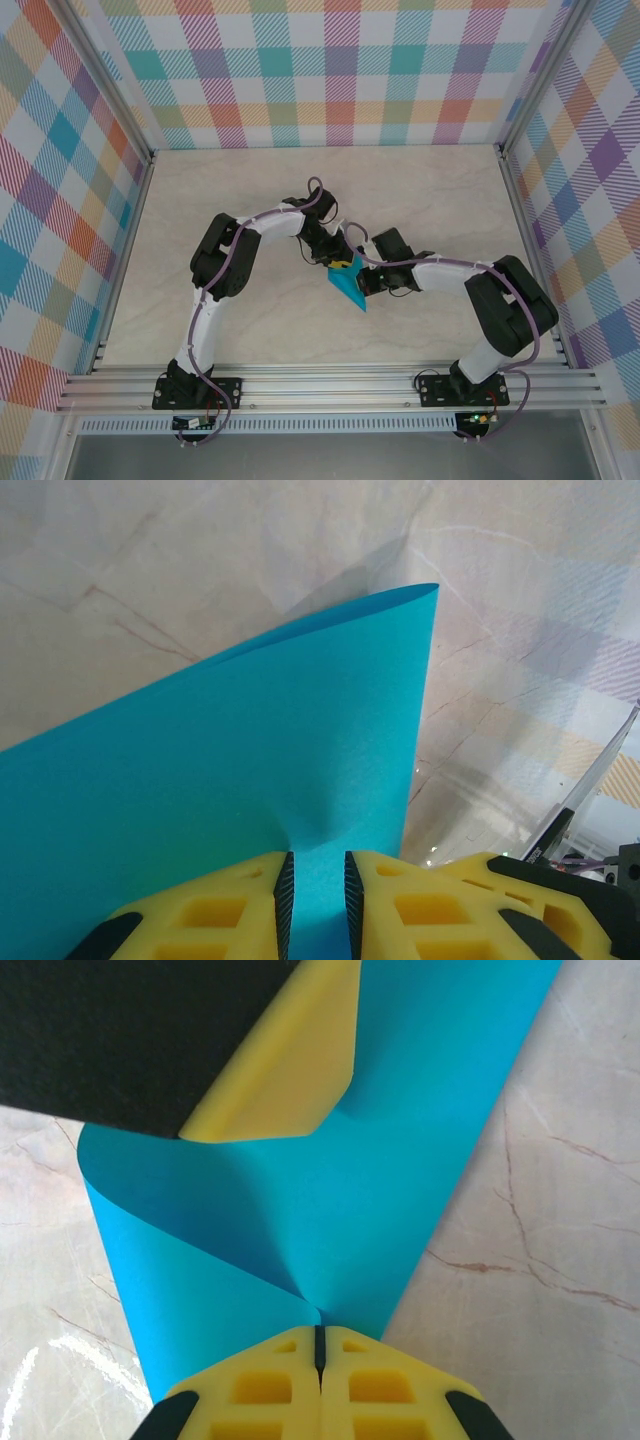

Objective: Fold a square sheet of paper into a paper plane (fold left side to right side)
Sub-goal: Third fold the triangle at the center of the table.

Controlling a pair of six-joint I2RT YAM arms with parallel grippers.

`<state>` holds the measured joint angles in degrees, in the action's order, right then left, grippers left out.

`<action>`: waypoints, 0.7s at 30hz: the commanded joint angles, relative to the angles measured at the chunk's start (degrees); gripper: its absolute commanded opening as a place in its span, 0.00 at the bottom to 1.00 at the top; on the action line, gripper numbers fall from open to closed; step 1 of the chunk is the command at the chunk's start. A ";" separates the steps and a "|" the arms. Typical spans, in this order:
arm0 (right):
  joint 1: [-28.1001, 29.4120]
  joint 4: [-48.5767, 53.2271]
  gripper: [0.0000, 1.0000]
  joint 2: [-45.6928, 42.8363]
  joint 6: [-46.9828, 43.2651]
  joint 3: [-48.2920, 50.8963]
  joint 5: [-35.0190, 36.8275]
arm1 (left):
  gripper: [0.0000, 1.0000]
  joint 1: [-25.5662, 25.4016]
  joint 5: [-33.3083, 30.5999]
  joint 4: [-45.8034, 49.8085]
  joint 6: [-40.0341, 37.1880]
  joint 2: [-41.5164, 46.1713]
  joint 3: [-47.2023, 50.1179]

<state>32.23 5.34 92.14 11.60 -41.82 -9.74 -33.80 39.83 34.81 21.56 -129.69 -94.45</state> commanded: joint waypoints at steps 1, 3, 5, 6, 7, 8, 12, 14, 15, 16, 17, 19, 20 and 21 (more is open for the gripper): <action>-0.50 -0.78 0.00 0.85 0.00 -1.68 -1.42 | 0.24 -1.35 -1.25 1.84 -0.48 -1.85 -0.38; -0.50 -0.77 0.00 0.92 -0.10 -1.78 -1.60 | 0.24 -1.35 -1.25 1.84 -0.55 -1.88 -0.32; -0.52 -0.72 0.00 0.94 -0.15 -1.94 -1.60 | 0.24 -1.32 -1.21 1.84 -0.49 -1.85 -0.38; -0.56 -0.75 0.00 0.86 -0.21 -1.95 -1.60 | 0.24 -1.35 -1.25 1.84 -0.55 -1.83 -0.38; -0.57 -0.75 0.00 0.94 -0.17 -2.01 -1.58 | 0.24 -1.35 -1.20 1.79 -0.52 -1.91 -0.33; -0.57 -0.73 0.00 0.92 -0.17 -2.01 -1.60 | 0.24 -1.35 -1.25 1.86 -0.48 -1.96 -0.33; -0.65 -0.91 0.00 0.84 -0.19 -2.14 -1.69 | 0.24 -1.35 -1.32 1.84 -0.51 -1.91 -0.35; -0.76 -0.89 0.00 0.74 -0.19 -2.17 -1.85 | 0.24 -1.35 -1.40 1.84 -0.48 -2.04 -0.35; -0.75 -0.86 0.00 0.87 -0.17 -2.25 -1.90 | 0.24 -1.34 -1.40 1.84 -0.49 -2.05 -0.36; -0.82 -0.67 0.00 0.96 -0.26 -2.34 -1.95 | 0.24 -1.33 -1.37 1.84 -0.47 -2.06 -0.36; -0.83 -0.52 0.00 1.24 -0.26 -2.47 -1.95 | 0.24 -1.35 -1.34 1.85 -0.53 -2.00 -0.37; -0.85 -0.51 0.00 1.70 -0.34 -2.52 -2.03 | 0.24 -1.35 -1.34 1.85 -0.47 -2.04 -0.36; -0.86 -0.43 0.00 2.01 -0.35 -2.57 -2.03 | 0.24 -1.35 -1.34 1.84 -0.50 -2.04 -0.33; -0.85 -0.27 0.00 2.29 -0.35 -2.73 -2.13 | 0.24 -1.35 -1.34 1.84 -0.51 -2.02 -0.36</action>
<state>31.75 5.21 92.79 11.57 -42.78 -10.22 -33.80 39.83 34.81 21.58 -129.71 -94.45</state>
